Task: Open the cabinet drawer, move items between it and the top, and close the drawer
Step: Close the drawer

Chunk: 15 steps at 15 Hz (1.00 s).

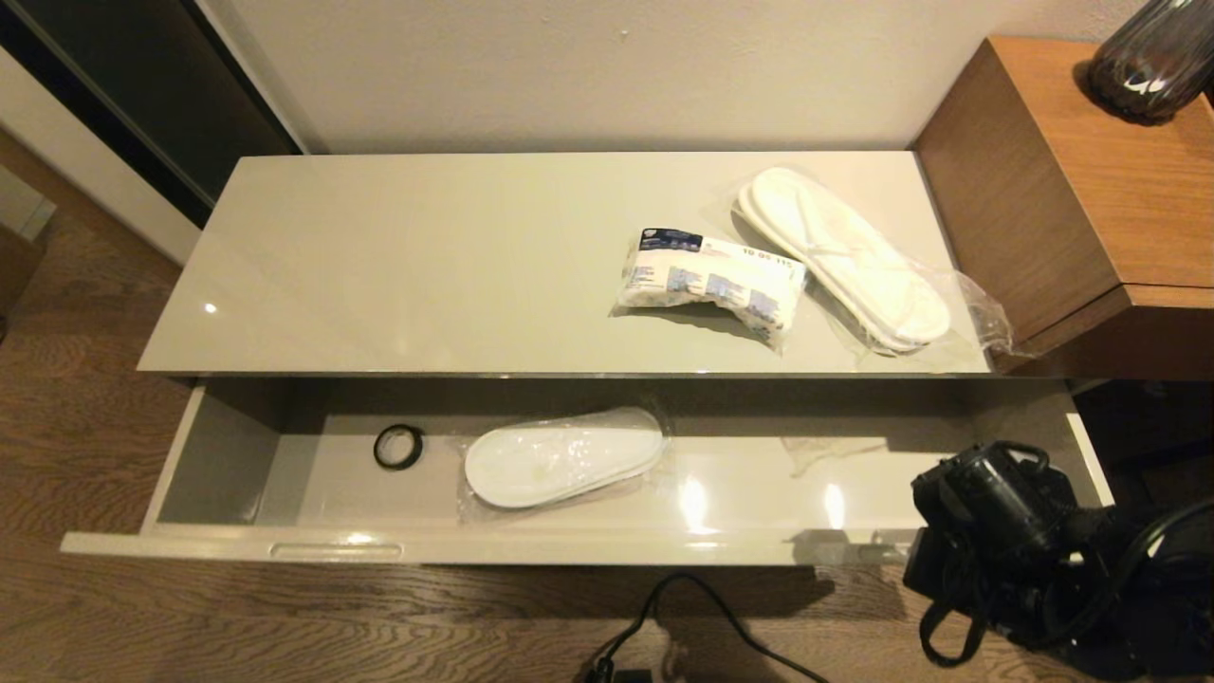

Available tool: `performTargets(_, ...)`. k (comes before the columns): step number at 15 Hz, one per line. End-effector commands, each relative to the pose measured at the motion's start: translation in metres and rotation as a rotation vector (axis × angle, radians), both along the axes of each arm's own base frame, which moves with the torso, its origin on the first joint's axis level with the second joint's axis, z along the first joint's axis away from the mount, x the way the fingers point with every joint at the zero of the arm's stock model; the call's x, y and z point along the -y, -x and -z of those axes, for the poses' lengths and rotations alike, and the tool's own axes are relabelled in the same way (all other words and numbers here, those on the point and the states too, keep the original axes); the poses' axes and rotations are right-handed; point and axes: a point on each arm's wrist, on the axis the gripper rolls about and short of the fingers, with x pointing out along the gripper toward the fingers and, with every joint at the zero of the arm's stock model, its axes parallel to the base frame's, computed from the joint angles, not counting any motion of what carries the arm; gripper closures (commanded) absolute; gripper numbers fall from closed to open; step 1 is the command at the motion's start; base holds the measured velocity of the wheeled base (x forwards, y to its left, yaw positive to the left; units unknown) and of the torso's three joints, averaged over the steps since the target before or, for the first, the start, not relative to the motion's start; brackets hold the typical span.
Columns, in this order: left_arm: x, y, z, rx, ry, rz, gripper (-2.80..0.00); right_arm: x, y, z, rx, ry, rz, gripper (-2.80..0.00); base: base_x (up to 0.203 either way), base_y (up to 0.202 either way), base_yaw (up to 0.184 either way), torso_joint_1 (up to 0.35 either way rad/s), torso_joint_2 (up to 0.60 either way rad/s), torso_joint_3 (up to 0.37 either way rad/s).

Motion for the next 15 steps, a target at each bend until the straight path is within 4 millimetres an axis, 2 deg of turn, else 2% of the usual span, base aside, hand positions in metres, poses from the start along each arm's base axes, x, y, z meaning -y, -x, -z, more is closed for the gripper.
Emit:
performTargets(1, 0.001, 0.003, 0.002, 0.036, -0.007, -0.001, 0.0, 0.008, -0.02, -0.013, 0.04, -0.001, 0.038, 0.0, 0.0, 0.0, 0.0, 0.0, 0.0, 0.0)
performTargets(3, 0.001, 0.003, 0.001, 0.037, -0.007, -0.001, 0.0, 0.018, -0.033, -0.03, 0.087, 0.017, 0.049, 0.0, 0.0, 0.0, 0.0, 0.0, 0.0, 0.0)
performTargets(6, 0.001, 0.003, 0.002, 0.036, -0.007, -0.001, 0.0, 0.025, -0.03, -0.061, 0.177, 0.015, 0.035, 0.0, 0.0, 0.0, 0.0, 0.0, 0.0, 0.0)
performTargets(9, 0.001, 0.003, 0.002, 0.036, -0.007, -0.001, 0.0, 0.028, -0.022, -0.072, 0.21, 0.025, 0.015, 0.0, 0.0, 0.0, 0.0, 0.0, 0.0, 0.0)
performTargets(15, 0.001, 0.003, 0.002, 0.036, -0.007, -0.001, 0.0, 0.03, -0.01, -0.083, 0.223, 0.036, -0.003, 0.0, 0.0, 0.0, 0.0, 0.0, 0.0, 0.0)
